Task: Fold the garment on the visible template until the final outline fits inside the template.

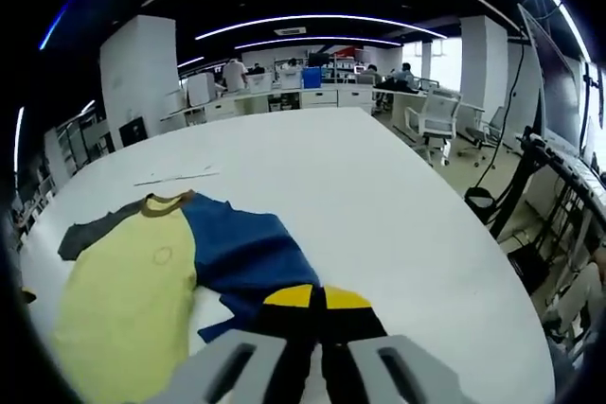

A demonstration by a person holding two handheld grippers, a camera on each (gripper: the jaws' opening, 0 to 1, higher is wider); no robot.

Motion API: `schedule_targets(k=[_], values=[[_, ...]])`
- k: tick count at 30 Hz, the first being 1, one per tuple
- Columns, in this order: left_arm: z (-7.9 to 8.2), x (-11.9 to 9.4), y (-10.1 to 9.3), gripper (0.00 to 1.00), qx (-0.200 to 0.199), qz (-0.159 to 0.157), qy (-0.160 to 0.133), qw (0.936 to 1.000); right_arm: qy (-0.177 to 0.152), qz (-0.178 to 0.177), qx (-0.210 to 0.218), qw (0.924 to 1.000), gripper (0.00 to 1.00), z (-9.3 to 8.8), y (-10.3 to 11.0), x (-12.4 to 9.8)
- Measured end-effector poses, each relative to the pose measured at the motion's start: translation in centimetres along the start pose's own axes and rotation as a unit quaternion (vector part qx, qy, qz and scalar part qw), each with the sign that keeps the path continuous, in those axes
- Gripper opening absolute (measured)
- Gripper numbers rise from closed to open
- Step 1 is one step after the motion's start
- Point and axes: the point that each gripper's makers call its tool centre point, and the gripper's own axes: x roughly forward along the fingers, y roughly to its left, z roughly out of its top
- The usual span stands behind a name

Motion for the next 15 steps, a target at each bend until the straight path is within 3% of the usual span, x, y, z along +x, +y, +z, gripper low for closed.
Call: schedule_targets(k=[15], values=[[-0.1,-0.2,0.2,0.6,-0.005,0.001,-0.002,1.0,0.002,-0.018,0.033,0.9993,0.0,0.4,-2.2,0.1]])
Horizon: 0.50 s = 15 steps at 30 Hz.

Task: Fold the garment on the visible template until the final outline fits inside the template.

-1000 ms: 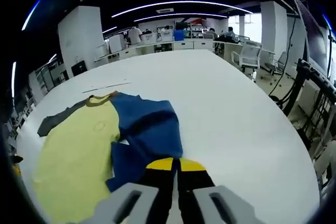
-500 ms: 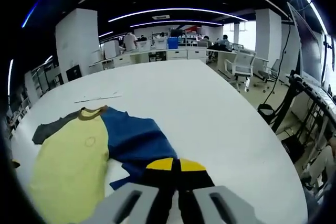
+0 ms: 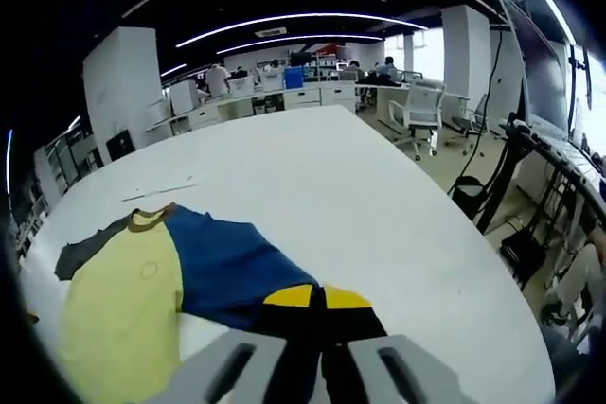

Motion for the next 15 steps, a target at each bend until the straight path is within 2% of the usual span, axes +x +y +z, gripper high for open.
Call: schedule_targets(k=[10,15], values=[[0.1,0.0,-0.1,0.62,0.003,-0.001,-0.001,1.0,0.013,0.001,0.008,0.9999,0.0,0.2,-1.1,1.1],[0.3,-0.2,0.0,0.65,0.007,0.003,-0.004,1.0,0.014,0.001,0.011,0.9998,0.0,0.2,-0.8,0.8]])
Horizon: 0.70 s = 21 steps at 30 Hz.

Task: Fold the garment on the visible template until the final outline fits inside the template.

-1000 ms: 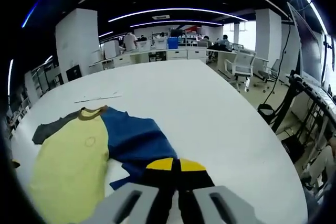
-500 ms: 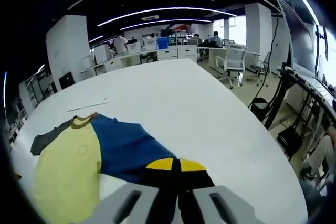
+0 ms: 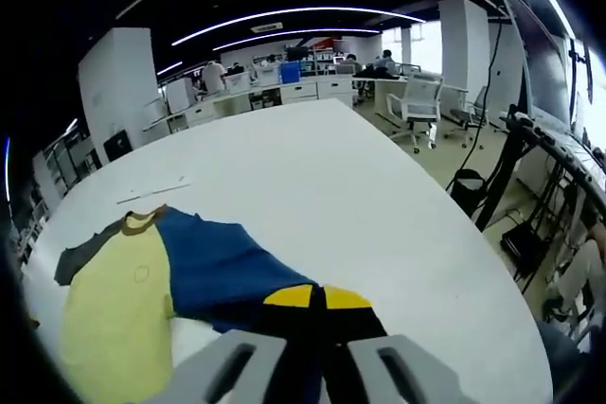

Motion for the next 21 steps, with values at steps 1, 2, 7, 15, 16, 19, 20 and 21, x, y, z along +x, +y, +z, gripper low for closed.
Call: schedule_targets(k=[1,2,7,15,16,19,20,21], values=[[0.0,0.0,0.0,0.66,0.0,0.001,0.0,1.0,0.0,0.0,0.0,1.0,0.0,-0.1,0.2,-0.2],[0.0,-0.1,0.1,0.66,0.0,0.002,0.0,1.0,0.0,0.0,0.0,1.0,0.0,-0.1,0.3,-0.3],[0.0,-0.3,0.1,0.71,0.002,0.005,0.0,1.0,0.0,0.001,0.006,1.0,0.0,-0.3,1.0,-1.1],[0.2,-0.3,-0.3,0.78,0.01,0.0,-0.001,0.9999,-0.005,0.015,0.004,0.9999,0.0,0.6,2.6,-1.9],[0.2,-0.3,-0.3,0.79,0.011,0.001,-0.001,0.9999,-0.006,0.016,0.003,0.9998,0.0,0.6,2.8,-2.0],[0.3,-0.2,-0.2,0.82,0.014,0.0,-0.003,0.9999,-0.009,0.023,-0.003,0.9997,0.0,1.0,3.5,-2.2],[0.3,-0.2,-0.3,0.83,0.014,-0.001,-0.003,0.9999,-0.011,0.026,-0.003,0.9996,0.0,1.1,3.8,-2.3],[0.4,-0.2,-0.3,0.84,0.015,-0.002,-0.002,0.9999,-0.011,0.028,-0.003,0.9995,0.0,1.2,4.0,-2.3]])
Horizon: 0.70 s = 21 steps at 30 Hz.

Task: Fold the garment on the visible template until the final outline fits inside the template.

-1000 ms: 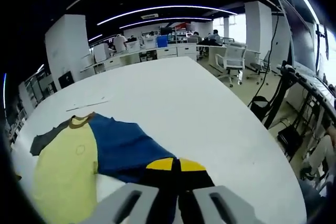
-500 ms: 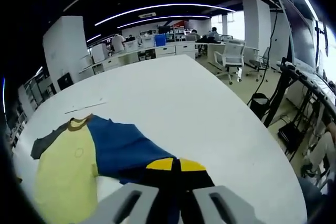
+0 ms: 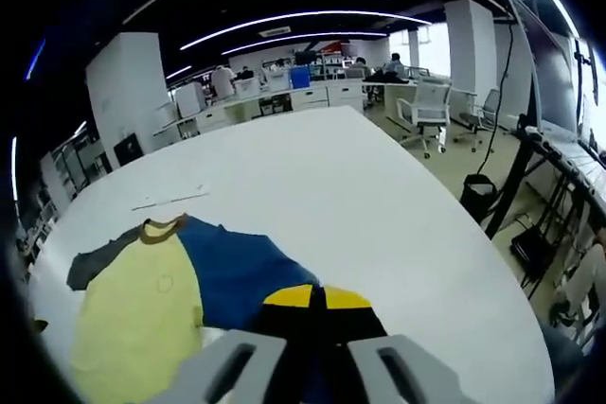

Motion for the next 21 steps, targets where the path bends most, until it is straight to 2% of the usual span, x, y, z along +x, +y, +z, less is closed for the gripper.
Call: schedule_targets(k=[7,14,21], values=[[0.0,0.0,-0.2,0.87,0.001,-0.005,0.0,1.0,-0.003,0.018,-0.001,0.9998,0.0,0.9,2.0,0.0],[0.0,0.1,-0.2,0.89,0.0,-0.006,0.001,1.0,-0.006,0.041,-0.006,0.9991,0.0,1.8,4.8,0.2],[-0.2,0.1,-0.2,0.9,-0.003,-0.008,0.003,1.0,-0.006,0.077,-0.022,0.9968,0.0,2.4,8.7,0.5]])
